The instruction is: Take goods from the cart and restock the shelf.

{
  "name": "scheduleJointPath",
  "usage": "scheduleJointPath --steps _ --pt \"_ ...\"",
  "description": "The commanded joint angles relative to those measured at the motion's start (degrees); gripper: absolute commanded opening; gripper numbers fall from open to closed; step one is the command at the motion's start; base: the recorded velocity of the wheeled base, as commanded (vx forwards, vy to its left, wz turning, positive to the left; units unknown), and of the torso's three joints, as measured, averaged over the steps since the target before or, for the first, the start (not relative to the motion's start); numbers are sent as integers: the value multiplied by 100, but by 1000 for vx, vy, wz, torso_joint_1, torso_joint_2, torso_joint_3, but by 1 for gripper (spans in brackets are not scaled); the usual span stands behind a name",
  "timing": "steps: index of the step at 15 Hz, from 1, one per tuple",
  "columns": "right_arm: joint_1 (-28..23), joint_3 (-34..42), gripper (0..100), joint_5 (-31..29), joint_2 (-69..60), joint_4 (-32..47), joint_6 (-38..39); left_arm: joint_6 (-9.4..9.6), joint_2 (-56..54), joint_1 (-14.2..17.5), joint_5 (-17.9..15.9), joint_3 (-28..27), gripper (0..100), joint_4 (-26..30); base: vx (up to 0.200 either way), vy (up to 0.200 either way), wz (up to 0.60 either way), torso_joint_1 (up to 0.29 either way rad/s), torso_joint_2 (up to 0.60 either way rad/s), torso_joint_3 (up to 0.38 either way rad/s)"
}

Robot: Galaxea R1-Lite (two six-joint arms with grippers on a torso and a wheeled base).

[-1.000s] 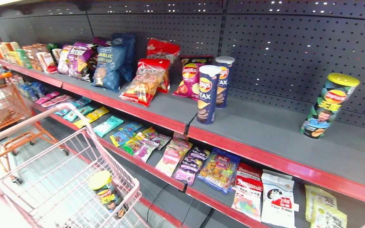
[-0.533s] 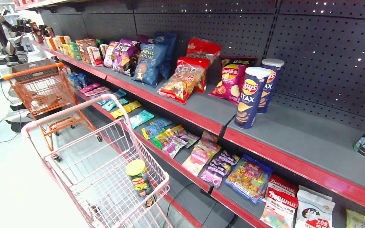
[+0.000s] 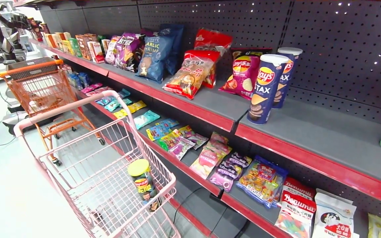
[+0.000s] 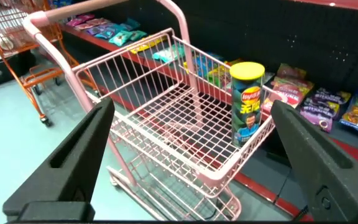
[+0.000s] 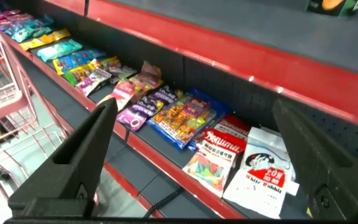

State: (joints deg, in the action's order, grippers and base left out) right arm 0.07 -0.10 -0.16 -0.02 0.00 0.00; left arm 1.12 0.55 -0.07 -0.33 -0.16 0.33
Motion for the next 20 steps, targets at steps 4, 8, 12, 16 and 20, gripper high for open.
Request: scheduleJointPath --steps 4,8,12,16,20 --pt "1 1 100 -2 2 0 9 -7 -2 7 -2 -2 100 2 0 0 0 -181 478 289" --pt "1 1 100 -2 2 0 9 2 -2 7 -2 -2 100 11 0 0 0 -199 537 351" --pt "1 1 100 -2 2 0 0 90 -2 -1 -73 -2 100 -7 0 0 0 -161 511 339" --pt "1 1 100 -2 2 0 0 -1246 3496 42 -99 -3060 100 -384 0 0 0 -33 118 77" --pt "1 1 100 -2 2 0 0 -877 6300 385 -934 -2471 100 -3162 0 0 0 0 0 0"
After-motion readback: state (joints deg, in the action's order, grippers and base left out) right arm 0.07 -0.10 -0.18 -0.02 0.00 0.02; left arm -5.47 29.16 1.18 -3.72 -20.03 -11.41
